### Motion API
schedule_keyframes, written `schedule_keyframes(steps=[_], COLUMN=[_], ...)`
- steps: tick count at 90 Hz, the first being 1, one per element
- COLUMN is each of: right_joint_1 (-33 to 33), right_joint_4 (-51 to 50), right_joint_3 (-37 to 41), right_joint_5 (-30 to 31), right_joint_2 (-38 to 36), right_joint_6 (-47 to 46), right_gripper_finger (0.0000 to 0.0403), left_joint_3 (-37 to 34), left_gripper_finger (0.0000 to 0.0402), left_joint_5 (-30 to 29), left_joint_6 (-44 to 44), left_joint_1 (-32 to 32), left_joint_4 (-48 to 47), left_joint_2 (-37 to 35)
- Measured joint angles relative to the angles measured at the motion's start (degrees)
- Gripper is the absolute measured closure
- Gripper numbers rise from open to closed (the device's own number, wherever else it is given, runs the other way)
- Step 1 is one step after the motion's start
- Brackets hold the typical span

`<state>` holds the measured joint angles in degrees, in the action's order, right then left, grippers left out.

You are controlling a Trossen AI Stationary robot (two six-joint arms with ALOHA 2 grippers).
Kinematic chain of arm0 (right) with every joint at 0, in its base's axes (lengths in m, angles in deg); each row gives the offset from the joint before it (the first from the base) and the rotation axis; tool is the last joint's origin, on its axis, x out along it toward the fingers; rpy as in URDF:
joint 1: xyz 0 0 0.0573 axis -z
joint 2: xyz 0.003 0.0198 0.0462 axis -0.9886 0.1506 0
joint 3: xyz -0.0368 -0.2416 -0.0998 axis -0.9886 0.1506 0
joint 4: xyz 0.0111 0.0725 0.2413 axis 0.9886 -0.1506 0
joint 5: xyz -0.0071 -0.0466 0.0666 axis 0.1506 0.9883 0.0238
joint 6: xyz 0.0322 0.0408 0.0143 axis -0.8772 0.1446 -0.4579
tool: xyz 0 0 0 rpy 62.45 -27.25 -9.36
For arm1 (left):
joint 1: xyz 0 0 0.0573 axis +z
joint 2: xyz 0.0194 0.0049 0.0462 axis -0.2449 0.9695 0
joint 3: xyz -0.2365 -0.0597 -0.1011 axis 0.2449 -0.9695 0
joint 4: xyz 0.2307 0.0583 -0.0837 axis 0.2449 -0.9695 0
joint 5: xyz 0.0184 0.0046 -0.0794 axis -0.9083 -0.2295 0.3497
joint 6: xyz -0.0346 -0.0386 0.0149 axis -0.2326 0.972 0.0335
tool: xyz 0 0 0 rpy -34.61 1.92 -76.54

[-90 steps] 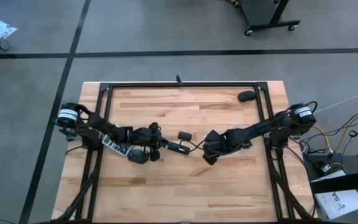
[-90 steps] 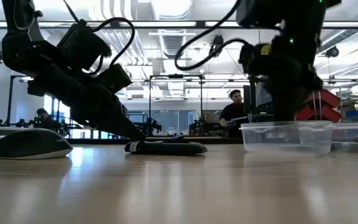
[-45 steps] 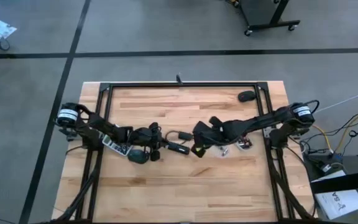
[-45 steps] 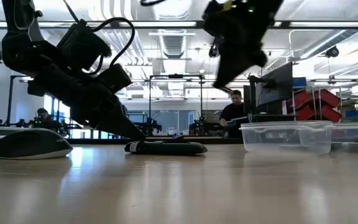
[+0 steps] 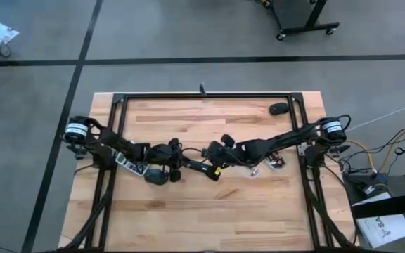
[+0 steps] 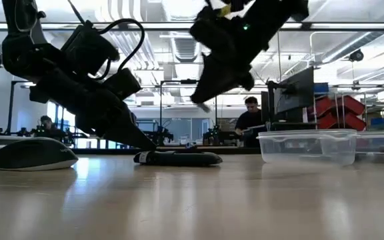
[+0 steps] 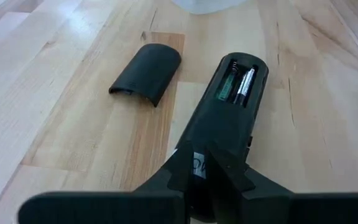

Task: Insert battery
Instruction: Insert the silver battery into the remote battery compartment

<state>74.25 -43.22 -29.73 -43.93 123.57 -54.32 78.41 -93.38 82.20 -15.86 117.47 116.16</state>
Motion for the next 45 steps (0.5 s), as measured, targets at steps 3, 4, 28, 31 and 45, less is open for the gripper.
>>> schedule_keyframes(steps=[3,4,28,31,45], right_joint_1=[0.0,0.0,0.0,0.0,-0.2], right_joint_4=[0.7,1.0,6.0,6.1,6.5], right_joint_3=[0.0,0.0,0.1,0.1,0.1], right_joint_5=[0.0,0.0,-5.3,-5.5,-5.6], right_joint_2=[0.7,1.0,6.5,7.3,9.6], right_joint_6=[0.2,0.3,0.2,-0.1,-0.2], right_gripper_finger=[0.0384,0.0384,0.0384,0.0384,0.0384], left_joint_3=[0.0,0.0,0.0,0.0,0.0], left_gripper_finger=[0.0380,0.0380,0.0380,0.0380,0.0380], left_joint_5=[0.0,0.0,0.3,0.3,0.2], left_joint_6=[0.0,0.0,0.0,0.0,0.0], left_joint_1=[0.0,0.0,0.0,0.0,0.0], left_joint_4=[0.0,0.0,-0.1,-0.2,-0.2], left_joint_2=[0.0,0.0,0.0,0.0,0.0])
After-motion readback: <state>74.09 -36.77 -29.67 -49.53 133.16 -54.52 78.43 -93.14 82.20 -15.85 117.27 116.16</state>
